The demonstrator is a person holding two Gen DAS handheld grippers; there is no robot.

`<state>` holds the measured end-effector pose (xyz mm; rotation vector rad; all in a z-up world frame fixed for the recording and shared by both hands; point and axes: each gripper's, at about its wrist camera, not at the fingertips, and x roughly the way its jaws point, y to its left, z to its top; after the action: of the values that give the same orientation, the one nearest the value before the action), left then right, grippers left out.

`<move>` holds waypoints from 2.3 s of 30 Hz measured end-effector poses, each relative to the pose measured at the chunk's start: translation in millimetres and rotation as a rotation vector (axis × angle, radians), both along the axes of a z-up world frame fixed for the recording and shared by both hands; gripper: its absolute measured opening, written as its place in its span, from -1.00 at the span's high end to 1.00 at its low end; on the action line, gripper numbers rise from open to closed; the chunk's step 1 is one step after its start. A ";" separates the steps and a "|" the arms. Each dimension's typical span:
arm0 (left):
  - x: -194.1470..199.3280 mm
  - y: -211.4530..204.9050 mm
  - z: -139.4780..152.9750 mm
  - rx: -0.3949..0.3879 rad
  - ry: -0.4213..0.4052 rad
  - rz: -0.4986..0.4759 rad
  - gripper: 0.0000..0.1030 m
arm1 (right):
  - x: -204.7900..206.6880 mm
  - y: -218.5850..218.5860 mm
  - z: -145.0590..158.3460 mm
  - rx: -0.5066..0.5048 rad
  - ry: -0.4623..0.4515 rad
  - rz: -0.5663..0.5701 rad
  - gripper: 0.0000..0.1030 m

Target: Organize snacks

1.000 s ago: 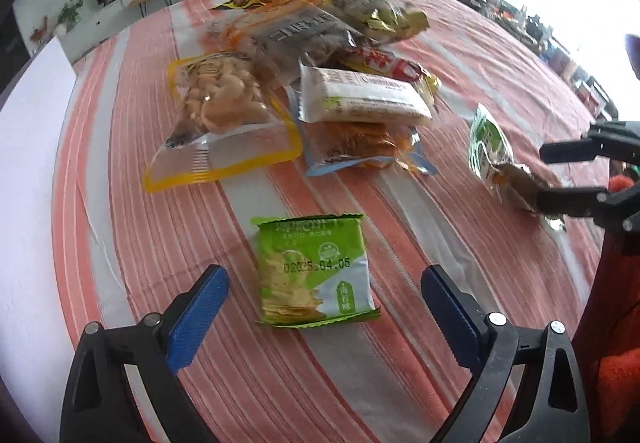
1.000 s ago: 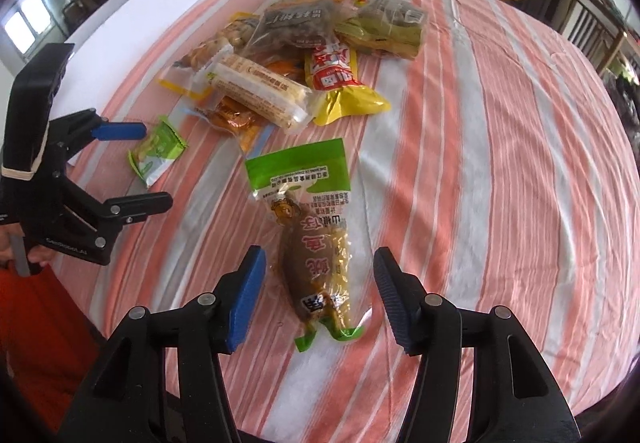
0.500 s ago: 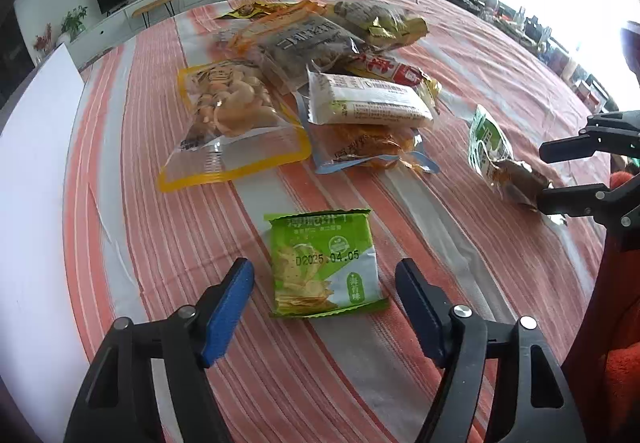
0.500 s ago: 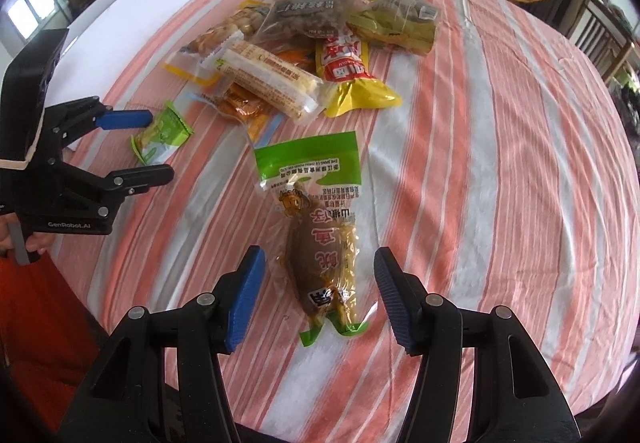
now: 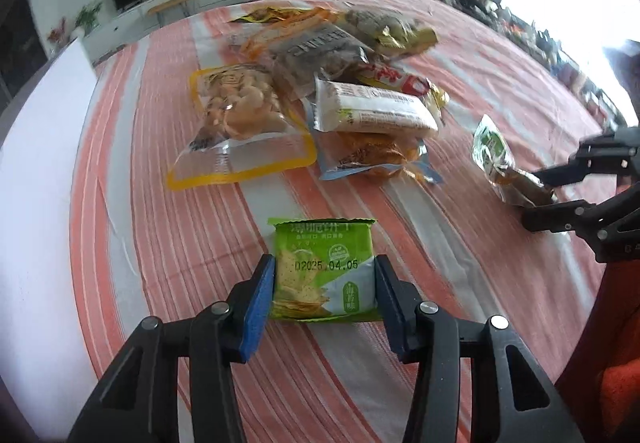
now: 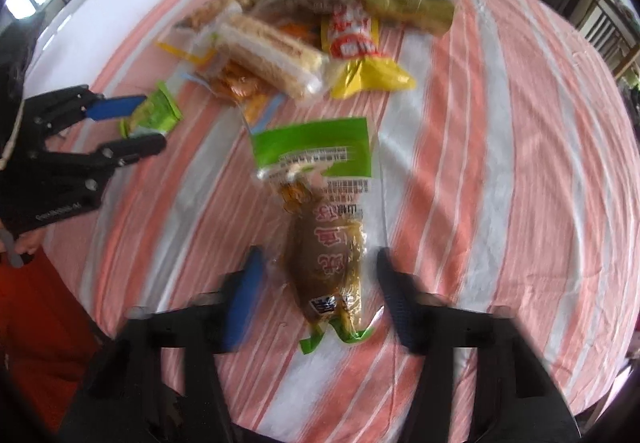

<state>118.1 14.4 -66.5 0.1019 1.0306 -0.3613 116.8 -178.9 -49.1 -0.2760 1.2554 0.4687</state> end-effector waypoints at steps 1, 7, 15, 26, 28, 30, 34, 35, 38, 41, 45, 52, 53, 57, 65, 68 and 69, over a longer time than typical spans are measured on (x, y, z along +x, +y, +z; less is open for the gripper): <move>-3.2 4.2 4.5 -0.035 -0.005 0.014 0.06 | 1.1 -1.8 1.9 0.016 -0.003 -0.007 0.19; -26.1 47.9 65.1 -0.215 -0.108 0.099 0.06 | 3.8 -28.6 43.6 0.257 0.022 -0.123 0.23; -40.0 202.5 131.3 -0.212 -0.220 0.414 0.06 | 28.4 74.9 138.7 0.586 0.003 -0.036 0.22; -54.1 324.2 98.9 -0.077 -0.124 0.747 -0.78 | 27.7 315.0 150.3 0.715 -0.027 0.177 -0.46; -61.8 321.9 96.2 -0.078 -0.142 0.762 -0.79 | 27.2 308.1 141.4 0.719 -0.027 0.156 -0.46; -67.4 312.9 96.0 -0.104 -0.160 0.759 -0.79 | 24.3 284.6 134.3 0.711 -0.067 0.144 -0.46; -75.1 249.9 108.1 -0.174 -0.212 0.628 -0.79 | 6.0 211.6 111.4 0.546 -0.237 0.137 -0.46; -75.3 229.6 111.8 -0.193 -0.220 0.584 -0.79 | 2.8 191.1 101.2 0.490 -0.282 0.120 -0.46; -79.9 156.4 112.6 -0.260 -0.232 0.425 -0.92 | 6.5 125.6 62.0 0.309 -0.368 0.049 -0.46; -77.3 82.8 89.6 -0.304 -0.183 0.297 -0.99 | 12.4 47.1 24.0 0.156 -0.359 -0.088 -0.46; -43.9 0.2 35.4 -0.177 -0.055 0.169 -0.98 | 15.6 -26.7 10.5 0.089 -0.339 -0.248 -0.46; 5.3 -10.0 -17.4 0.019 -0.041 0.271 -0.98 | 28.4 -68.1 3.7 0.078 -0.373 -0.368 -0.45; 9.1 -8.0 -21.1 0.024 -0.043 0.293 -0.98 | 29.3 -69.7 4.2 0.077 -0.374 -0.379 -0.47; 22.3 -3.1 -20.4 0.058 -0.059 0.317 -0.99 | 32.1 -68.7 -2.0 0.064 -0.367 -0.363 -0.61; 95.5 18.6 -23.5 0.052 -0.080 0.354 -1.00 | 41.4 -71.9 -10.5 0.059 -0.366 -0.369 -0.67; 100.8 23.3 -23.5 0.051 -0.081 0.361 -1.00 | 41.8 -72.6 -11.2 0.059 -0.365 -0.371 -0.68; 101.7 24.0 -23.1 0.052 -0.081 0.361 -1.00 | 41.8 -72.7 -11.2 0.059 -0.365 -0.371 -0.68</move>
<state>219.8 38.4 -89.6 -0.0237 0.9560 -0.0016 158.5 -251.6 -60.2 -0.0691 0.9060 0.1261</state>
